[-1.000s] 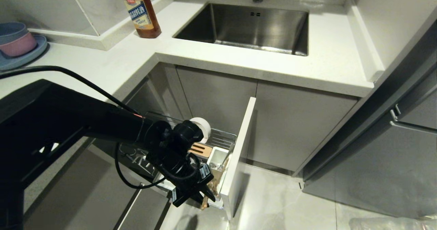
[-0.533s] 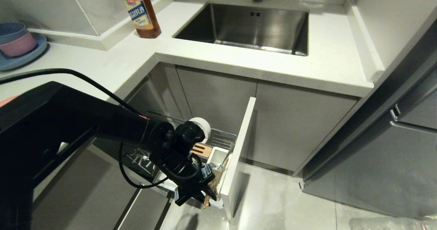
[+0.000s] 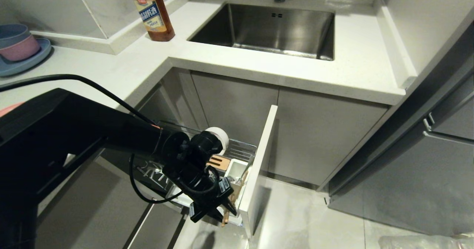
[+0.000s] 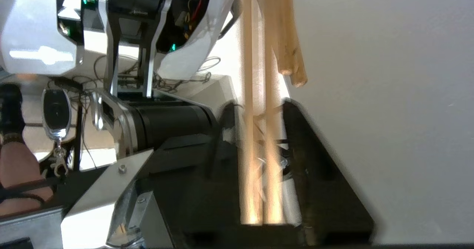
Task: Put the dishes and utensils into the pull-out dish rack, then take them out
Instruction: Pick up the chopsticks and place it in the cupboard, then pick up the spoon and place it in the cupboard
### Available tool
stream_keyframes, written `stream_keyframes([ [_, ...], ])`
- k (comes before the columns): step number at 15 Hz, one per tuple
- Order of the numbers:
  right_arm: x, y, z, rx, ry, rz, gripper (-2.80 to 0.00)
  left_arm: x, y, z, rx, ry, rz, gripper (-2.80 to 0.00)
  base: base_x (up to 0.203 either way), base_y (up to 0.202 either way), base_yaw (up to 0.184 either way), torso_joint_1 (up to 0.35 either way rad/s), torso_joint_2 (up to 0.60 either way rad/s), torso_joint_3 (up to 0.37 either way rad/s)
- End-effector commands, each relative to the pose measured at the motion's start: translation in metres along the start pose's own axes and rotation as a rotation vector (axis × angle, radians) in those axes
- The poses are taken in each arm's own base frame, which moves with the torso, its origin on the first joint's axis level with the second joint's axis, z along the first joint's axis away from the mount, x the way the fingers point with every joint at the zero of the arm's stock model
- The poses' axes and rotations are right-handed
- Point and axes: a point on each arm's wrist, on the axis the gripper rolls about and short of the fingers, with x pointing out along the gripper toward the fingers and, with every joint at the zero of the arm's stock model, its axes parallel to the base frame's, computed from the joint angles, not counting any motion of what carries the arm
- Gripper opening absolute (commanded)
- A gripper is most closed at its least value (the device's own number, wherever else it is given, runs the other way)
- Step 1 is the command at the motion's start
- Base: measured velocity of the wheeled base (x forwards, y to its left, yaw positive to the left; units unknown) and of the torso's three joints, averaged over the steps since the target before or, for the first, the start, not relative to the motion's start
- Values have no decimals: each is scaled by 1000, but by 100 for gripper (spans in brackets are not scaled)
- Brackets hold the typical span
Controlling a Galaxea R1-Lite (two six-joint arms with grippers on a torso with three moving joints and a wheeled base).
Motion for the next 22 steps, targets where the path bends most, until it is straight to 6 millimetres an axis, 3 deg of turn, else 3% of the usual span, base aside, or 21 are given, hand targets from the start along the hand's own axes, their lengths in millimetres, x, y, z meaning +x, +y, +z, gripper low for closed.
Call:
stream_keyframes([
  [1,0,0,-1,0,2,0,-280,-1,0,0,-7,1,-2,0,0,0,0,0,0,0],
  [6,0,0,-1,0,2,-1,-280,-4,-1,-1,-8,-5,-8,0,0,0,0,0,0,0],
  [13,0,0,0,0,1,0,-280,-69,-5,-21,16,-232,-53,0,0,0,0,0,0,0],
  [14,0,0,-1,0,2,0,-280,-78,-4,-26,19,-257,-52,-122,0,0,0,0,0,0],
  [15,0,0,-1,0,4,0,-280,-88,-2,-34,22,-279,-50,-280,0,0,0,0,0,0],
  [18,0,0,-1,0,2,0,-280,-118,2,-56,40,-335,-73,-280,0,0,0,0,0,0],
  [22,0,0,-1,0,2,0,-280,-166,16,-99,72,-407,-126,-280,0,0,0,0,0,0],
])
